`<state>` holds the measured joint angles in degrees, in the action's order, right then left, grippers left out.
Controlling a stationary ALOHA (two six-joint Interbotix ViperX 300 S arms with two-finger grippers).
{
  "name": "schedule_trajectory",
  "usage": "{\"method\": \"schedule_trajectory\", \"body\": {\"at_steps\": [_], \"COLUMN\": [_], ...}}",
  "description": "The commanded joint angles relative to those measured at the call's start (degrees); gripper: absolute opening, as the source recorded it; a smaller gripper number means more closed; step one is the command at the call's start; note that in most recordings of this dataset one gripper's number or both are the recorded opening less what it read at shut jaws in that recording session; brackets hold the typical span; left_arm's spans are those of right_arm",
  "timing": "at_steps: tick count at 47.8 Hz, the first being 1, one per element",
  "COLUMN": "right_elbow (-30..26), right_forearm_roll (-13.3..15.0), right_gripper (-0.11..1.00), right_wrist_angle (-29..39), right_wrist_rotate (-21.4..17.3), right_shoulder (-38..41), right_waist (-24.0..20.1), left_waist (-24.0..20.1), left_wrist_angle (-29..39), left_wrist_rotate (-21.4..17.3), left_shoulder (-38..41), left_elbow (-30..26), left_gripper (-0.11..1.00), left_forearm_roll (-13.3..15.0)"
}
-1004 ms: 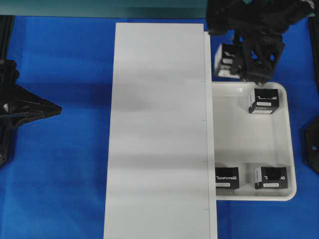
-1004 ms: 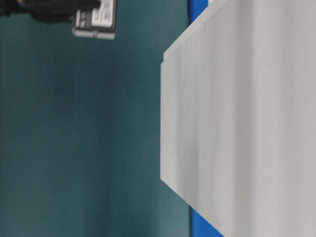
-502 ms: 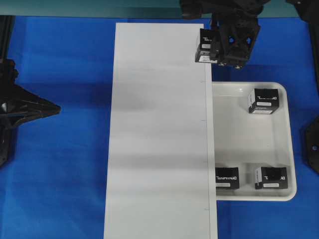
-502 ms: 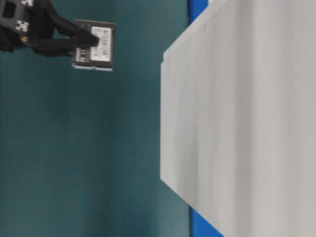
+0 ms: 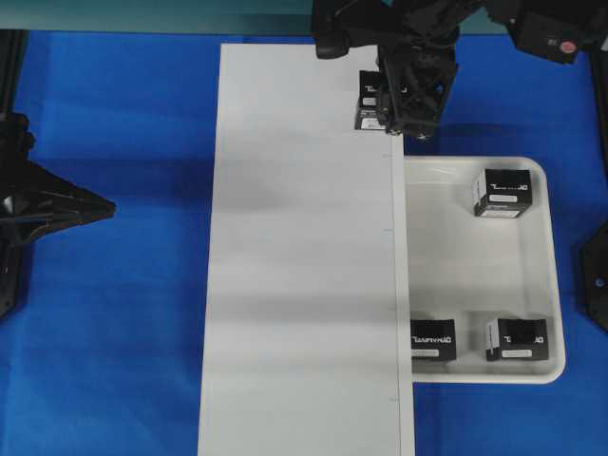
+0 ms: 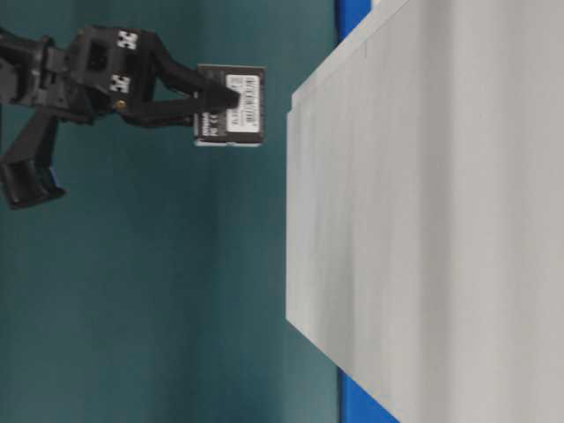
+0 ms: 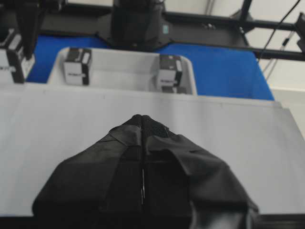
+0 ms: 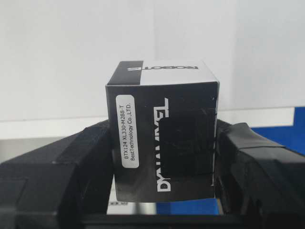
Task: Place the box from the white plastic tray onto the white base.
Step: 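Carry the box left over the white board's upper edge, then lower the box onto the white board and hold it steady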
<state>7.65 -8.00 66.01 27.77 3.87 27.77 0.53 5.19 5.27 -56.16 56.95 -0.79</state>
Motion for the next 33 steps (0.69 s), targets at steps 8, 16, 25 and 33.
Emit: {"method": "schedule_trajectory", "body": {"at_steps": [8, 16, 25, 33], "right_elbow": [1.85, 3.52, 4.48, 5.10], "right_forearm_roll": [-0.09, -0.35, -0.35, -0.35], "right_gripper": [0.58, 0.58, 0.58, 0.58], "right_wrist_angle": [-3.08, -5.19, -7.29, -8.96], "right_wrist_rotate": [0.09, 0.09, 0.09, 0.09], "right_shoulder": [1.14, 1.14, 1.32, 1.41], "right_waist": [-1.23, -1.85, -2.46, -2.55], "left_waist": [-0.18, -0.18, -0.18, -0.18], "left_wrist_angle": [-0.26, -0.18, -0.26, -0.18], "left_wrist_rotate": [0.09, 0.09, 0.09, 0.09], "left_shoulder": [0.26, 0.53, 0.62, 0.79], "left_elbow": [-1.58, -1.49, -1.49, -1.41], "left_gripper": [-0.07, -0.07, -0.07, -0.07], "left_forearm_roll": [-0.09, -0.18, -0.18, -0.09]}}
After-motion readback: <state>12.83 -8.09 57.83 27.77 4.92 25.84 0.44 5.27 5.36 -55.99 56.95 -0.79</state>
